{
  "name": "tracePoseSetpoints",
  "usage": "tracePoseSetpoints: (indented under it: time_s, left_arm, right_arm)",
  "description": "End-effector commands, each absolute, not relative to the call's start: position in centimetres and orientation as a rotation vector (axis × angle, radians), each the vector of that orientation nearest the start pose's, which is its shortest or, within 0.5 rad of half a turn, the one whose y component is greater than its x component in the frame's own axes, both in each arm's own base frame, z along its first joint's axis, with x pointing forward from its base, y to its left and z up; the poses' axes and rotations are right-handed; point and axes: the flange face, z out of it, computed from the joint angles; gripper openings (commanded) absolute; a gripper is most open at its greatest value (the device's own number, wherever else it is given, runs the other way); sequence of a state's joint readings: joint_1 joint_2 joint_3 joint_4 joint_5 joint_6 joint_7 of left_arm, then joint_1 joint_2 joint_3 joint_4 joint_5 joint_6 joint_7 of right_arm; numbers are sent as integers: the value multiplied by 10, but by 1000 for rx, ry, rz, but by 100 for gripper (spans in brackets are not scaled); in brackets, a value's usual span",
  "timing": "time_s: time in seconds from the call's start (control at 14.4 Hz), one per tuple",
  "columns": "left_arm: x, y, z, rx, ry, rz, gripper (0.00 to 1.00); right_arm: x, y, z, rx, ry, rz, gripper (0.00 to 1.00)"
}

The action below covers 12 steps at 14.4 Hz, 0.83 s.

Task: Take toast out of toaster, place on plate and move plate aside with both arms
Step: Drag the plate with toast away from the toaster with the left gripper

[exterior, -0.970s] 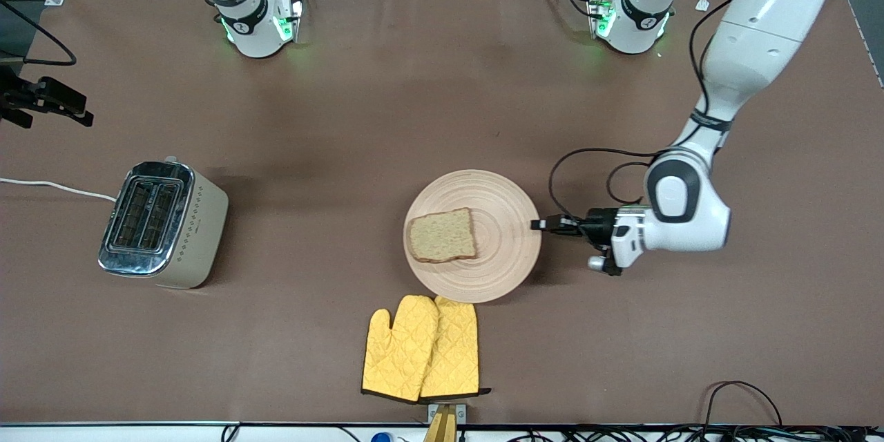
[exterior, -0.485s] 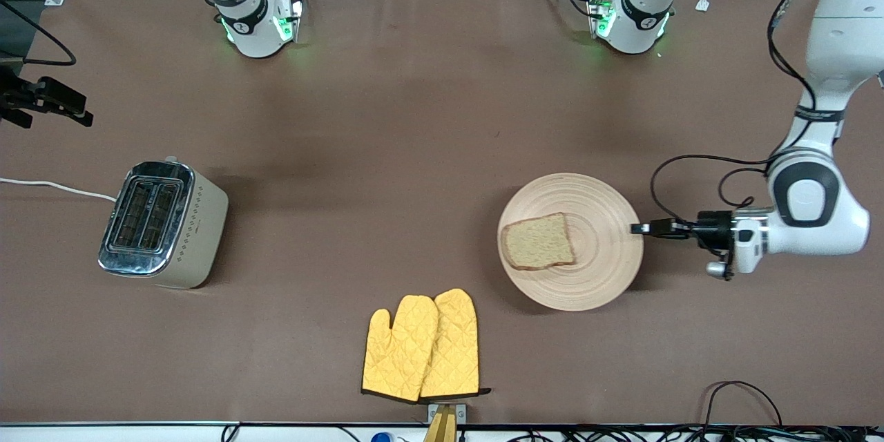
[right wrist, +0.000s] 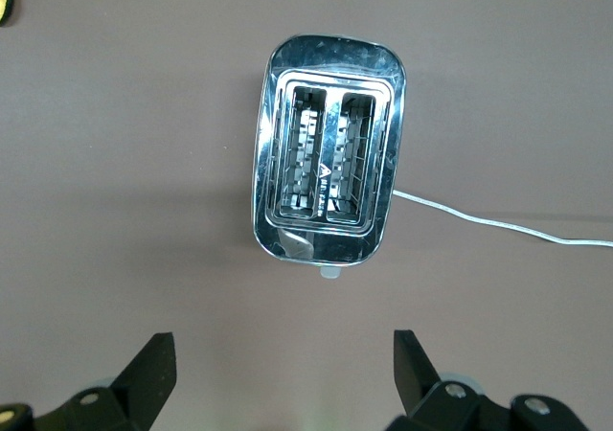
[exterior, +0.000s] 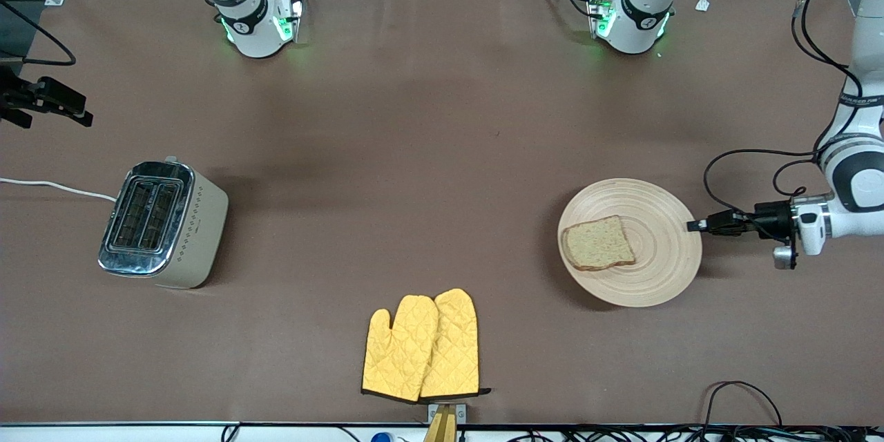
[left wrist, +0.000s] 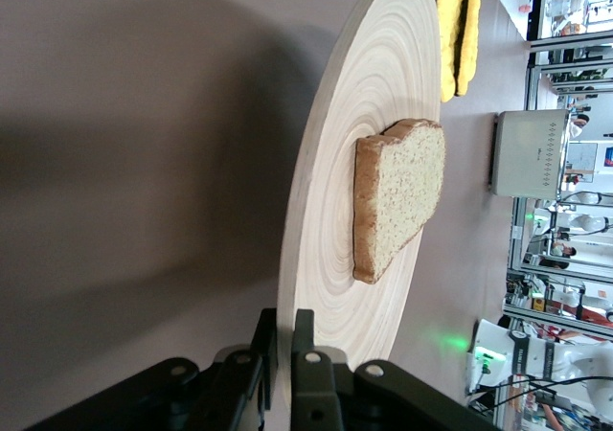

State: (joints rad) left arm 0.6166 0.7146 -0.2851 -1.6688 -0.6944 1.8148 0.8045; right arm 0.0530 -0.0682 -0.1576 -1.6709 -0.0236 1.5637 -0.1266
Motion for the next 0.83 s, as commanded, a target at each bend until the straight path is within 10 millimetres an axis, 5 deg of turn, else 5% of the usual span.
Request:
tracePoseSetpoints:
  time_s: [0.0, 0.35, 0.76]
  left_arm:
    - [592, 202, 189, 2125, -142, 47, 0]
    - [569, 239, 163, 2100, -35, 47, 1]
    - [555, 243, 133, 2043, 64, -30, 10]
  right_arm:
    - [523, -61, 619, -3153, -16, 50, 100]
    - [523, -63, 618, -3151, -11, 52, 100]
    - [523, -62, 617, -3150, -14, 52, 100]
